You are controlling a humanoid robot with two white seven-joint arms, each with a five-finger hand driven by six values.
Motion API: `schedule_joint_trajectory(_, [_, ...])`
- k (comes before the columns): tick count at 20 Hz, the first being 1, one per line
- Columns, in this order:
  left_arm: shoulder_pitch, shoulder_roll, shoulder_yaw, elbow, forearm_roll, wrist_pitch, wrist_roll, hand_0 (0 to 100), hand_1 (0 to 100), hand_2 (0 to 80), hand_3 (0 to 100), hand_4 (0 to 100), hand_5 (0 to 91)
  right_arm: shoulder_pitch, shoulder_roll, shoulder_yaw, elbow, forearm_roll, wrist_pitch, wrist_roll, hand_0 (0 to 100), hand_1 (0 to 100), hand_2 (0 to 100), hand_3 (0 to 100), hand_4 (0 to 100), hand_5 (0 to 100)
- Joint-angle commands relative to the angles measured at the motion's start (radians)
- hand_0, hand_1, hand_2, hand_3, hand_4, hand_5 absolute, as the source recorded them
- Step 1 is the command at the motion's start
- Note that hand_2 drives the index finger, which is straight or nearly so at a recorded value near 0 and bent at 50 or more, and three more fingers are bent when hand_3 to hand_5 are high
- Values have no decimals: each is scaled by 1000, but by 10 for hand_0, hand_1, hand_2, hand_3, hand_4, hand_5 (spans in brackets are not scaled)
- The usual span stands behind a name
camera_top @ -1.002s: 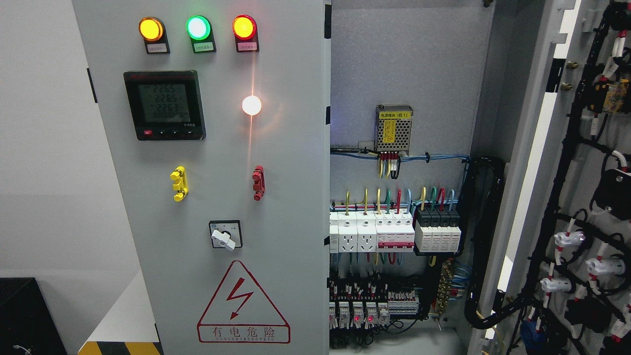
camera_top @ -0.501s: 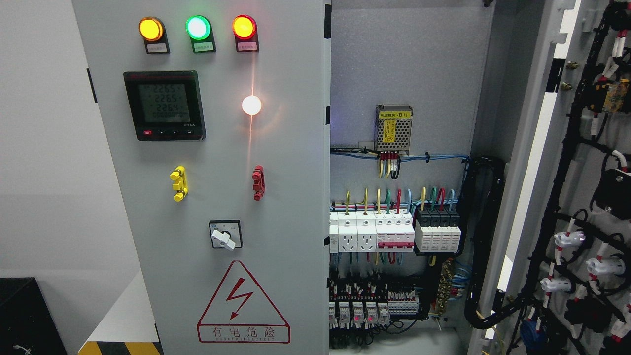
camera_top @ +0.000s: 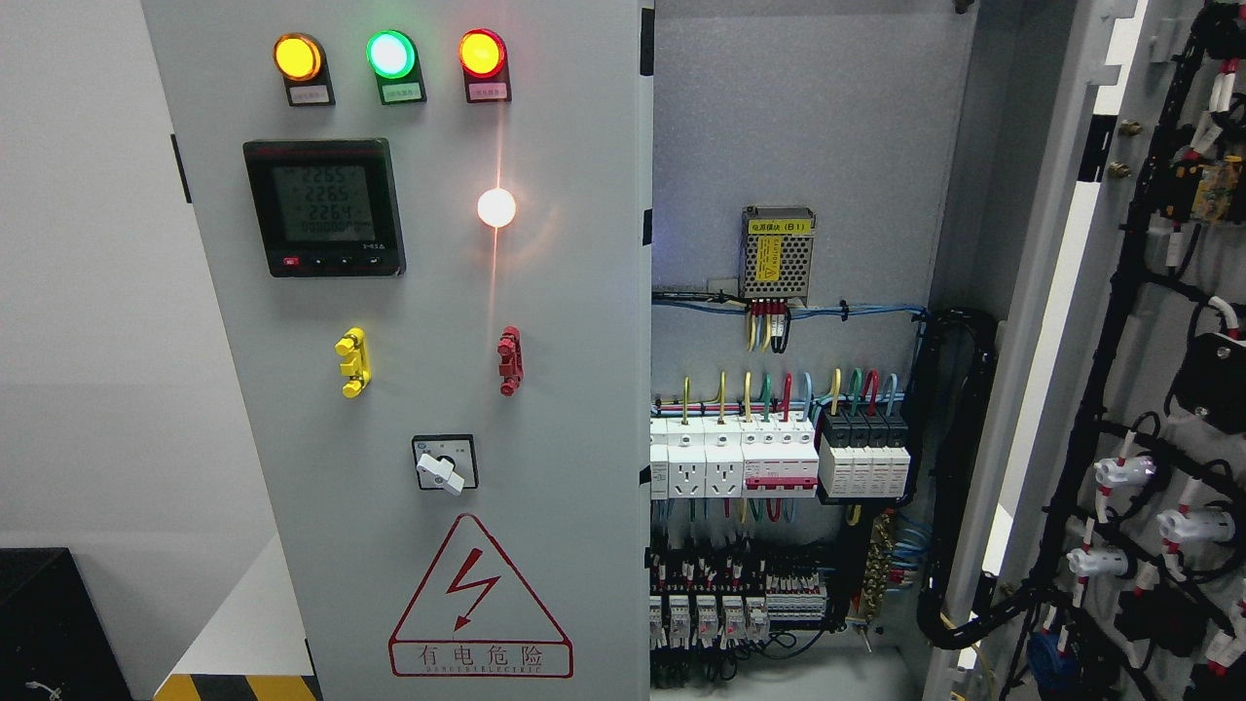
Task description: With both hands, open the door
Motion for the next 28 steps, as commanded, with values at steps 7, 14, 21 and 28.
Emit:
schedule_joint_trajectory(7, [-6, -11, 29, 5, 1, -1, -2, 0, 0, 0, 0, 0, 0, 161, -57, 3, -464, 1, -1, -1, 191, 0, 0, 0, 0, 0])
schedule_joint_trajectory(14, [-8, -11, 29, 5, 1, -1, -2, 0, 0, 0, 0, 0, 0, 282, -58, 11, -856, 1, -22, -1, 191, 0, 0, 0, 0, 0])
schedule_joint_trajectory(21, [-8, -11, 29, 5, 1, -1, -2, 0, 0, 0, 0, 0, 0, 335, -68, 24, -1125, -1, -70, -2, 191, 0, 0, 0, 0, 0])
schedule_joint_trajectory(28, [-8, -11, 29, 5, 1, 1, -2, 0, 0, 0, 0, 0, 0, 399, -120, 110, -1389, -1, -73, -2, 191, 0, 0, 0, 0, 0])
